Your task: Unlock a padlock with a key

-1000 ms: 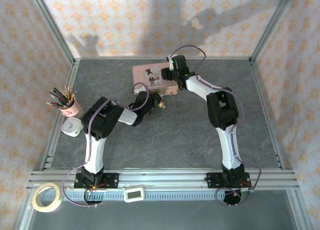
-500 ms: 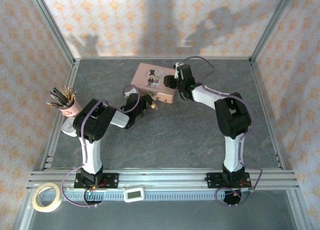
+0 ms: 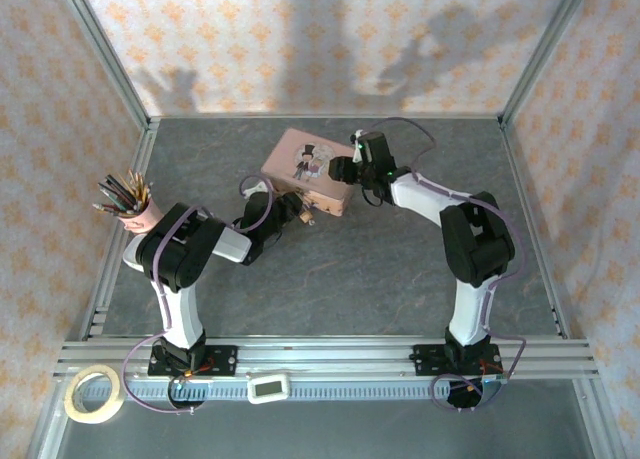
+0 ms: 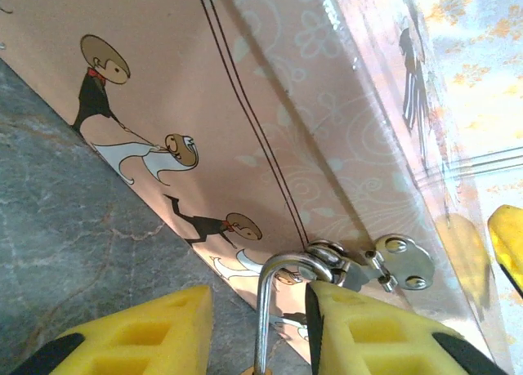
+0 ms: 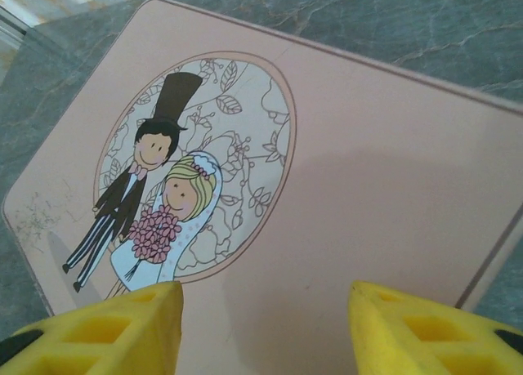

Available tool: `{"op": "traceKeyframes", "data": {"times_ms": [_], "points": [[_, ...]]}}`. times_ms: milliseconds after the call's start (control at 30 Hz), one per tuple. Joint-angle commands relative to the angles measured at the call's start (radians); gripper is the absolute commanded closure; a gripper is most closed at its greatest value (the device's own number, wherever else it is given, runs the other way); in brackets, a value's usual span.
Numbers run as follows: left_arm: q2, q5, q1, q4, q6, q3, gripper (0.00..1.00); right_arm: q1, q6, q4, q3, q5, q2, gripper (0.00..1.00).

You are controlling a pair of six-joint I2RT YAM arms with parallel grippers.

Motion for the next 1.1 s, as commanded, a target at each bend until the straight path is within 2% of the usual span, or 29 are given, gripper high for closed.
{"op": "traceKeyframes", "data": {"times_ms": [0, 200, 333, 400, 500, 567, 633, 767, 900, 1067], "points": [[0.056, 0.032, 0.007, 0.052, -0.02, 0.021, 0.65, -0.03, -0.056, -0.055, 0.051, 0.018, 0.04, 0.43], [0.114, 0.034, 0.007, 0.059, -0.021, 0.072, 0.65, -0.035, -0.086, -0.047, 0.078, 0.038, 0.064, 0.41], [0.14, 0.046, 0.007, 0.102, -0.027, 0.096, 0.67, -0.034, -0.098, -0.042, 0.076, 0.005, 0.063, 0.41], [0.15, 0.053, 0.008, 0.105, -0.025, 0.109, 0.72, -0.034, -0.108, -0.039, 0.069, 0.006, 0.058, 0.41], [0.159, 0.067, 0.007, 0.099, -0.024, 0.119, 0.88, -0.033, -0.125, -0.05, 0.065, 0.012, 0.045, 0.43], [0.145, 0.069, 0.01, 0.107, -0.034, 0.1, 0.89, -0.032, -0.129, -0.039, 0.036, 0.012, 0.001, 0.43], [0.109, 0.066, 0.013, 0.129, -0.048, 0.061, 0.83, -0.029, -0.141, -0.056, 0.017, 0.008, -0.052, 0.43], [-0.023, 0.056, 0.034, 0.142, -0.058, -0.035, 0.63, 0.022, -0.17, -0.119, -0.059, 0.067, -0.187, 0.42], [-0.111, 0.069, 0.077, 0.121, -0.063, -0.095, 0.58, 0.116, -0.128, -0.186, -0.126, 0.125, -0.252, 0.41], [-0.135, 0.109, 0.133, 0.185, -0.099, -0.15, 0.56, 0.249, 0.106, -0.204, -0.166, 0.181, -0.219, 0.41]]}}
